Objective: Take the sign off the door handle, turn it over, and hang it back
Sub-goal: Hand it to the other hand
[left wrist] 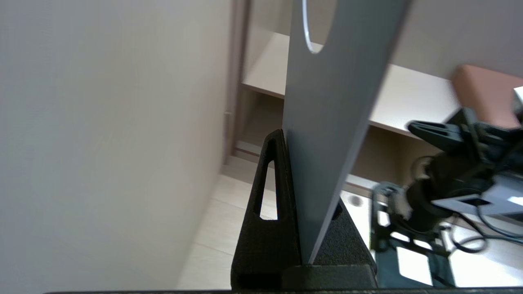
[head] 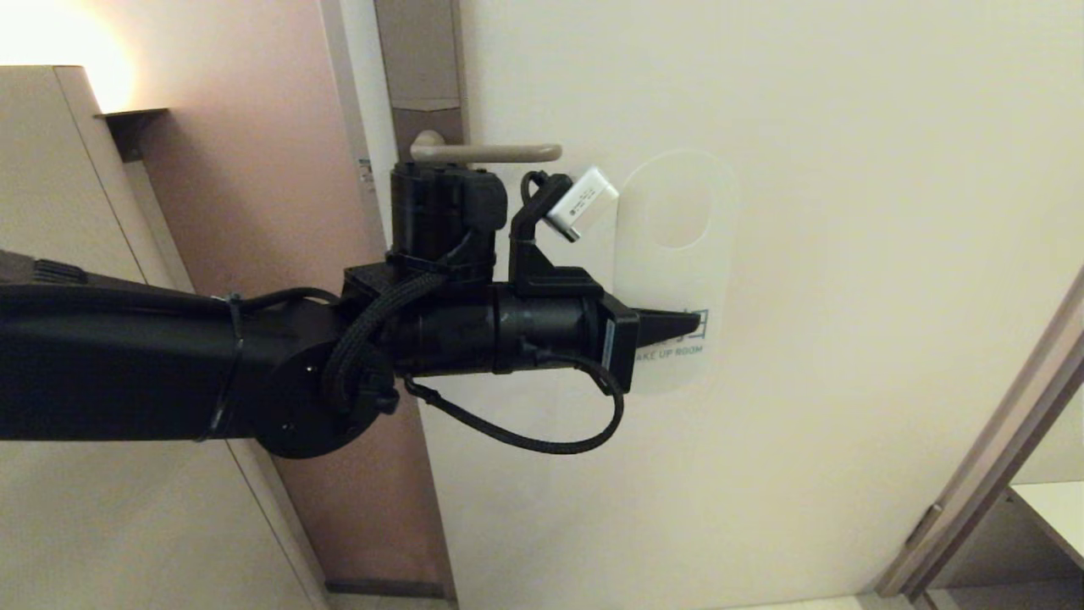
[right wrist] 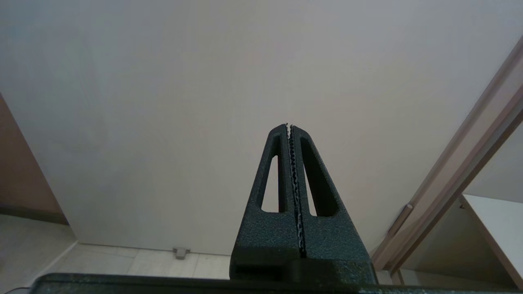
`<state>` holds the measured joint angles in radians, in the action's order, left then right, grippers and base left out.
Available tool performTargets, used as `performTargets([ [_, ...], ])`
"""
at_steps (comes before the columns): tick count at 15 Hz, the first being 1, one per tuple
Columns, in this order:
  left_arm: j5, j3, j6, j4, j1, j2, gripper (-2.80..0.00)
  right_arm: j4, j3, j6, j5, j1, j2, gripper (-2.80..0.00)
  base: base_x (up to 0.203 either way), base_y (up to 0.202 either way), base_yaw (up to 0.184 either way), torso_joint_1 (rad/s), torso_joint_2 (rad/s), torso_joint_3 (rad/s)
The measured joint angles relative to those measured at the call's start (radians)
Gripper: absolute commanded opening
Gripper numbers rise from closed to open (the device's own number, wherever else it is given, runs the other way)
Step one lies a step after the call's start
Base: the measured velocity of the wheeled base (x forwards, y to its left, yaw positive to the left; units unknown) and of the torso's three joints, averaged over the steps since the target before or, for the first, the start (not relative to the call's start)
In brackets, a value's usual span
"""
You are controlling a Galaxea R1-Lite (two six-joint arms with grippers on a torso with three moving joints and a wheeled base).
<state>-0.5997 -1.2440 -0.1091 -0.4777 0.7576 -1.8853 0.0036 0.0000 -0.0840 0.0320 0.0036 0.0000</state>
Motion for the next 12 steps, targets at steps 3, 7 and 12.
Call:
performTargets([
  [3,-0.026,-0.039,-0.036,-0.003,0.004,-0.042,-2.8,-0.006,0.0,0.0,0.003,0.0,0.0,-2.8,0.0,0.0,0.0,0.0,0.0,0.0],
  [7,-0.028,-0.079,-0.039,-0.003,0.007,-0.08,-2.8,0.0,-0.004,-0.004,0.005,0.0,0.0,-2.8,0.0,0.0,0.0,0.0,0.0,0.0],
  [12,-0.028,-0.086,-0.039,-0.005,0.014,-0.105,-2.8,0.01,-0.026,-0.016,0.018,0.0,0.0,-2.8,0.0,0.0,0.0,0.0,0.0,0.0],
])
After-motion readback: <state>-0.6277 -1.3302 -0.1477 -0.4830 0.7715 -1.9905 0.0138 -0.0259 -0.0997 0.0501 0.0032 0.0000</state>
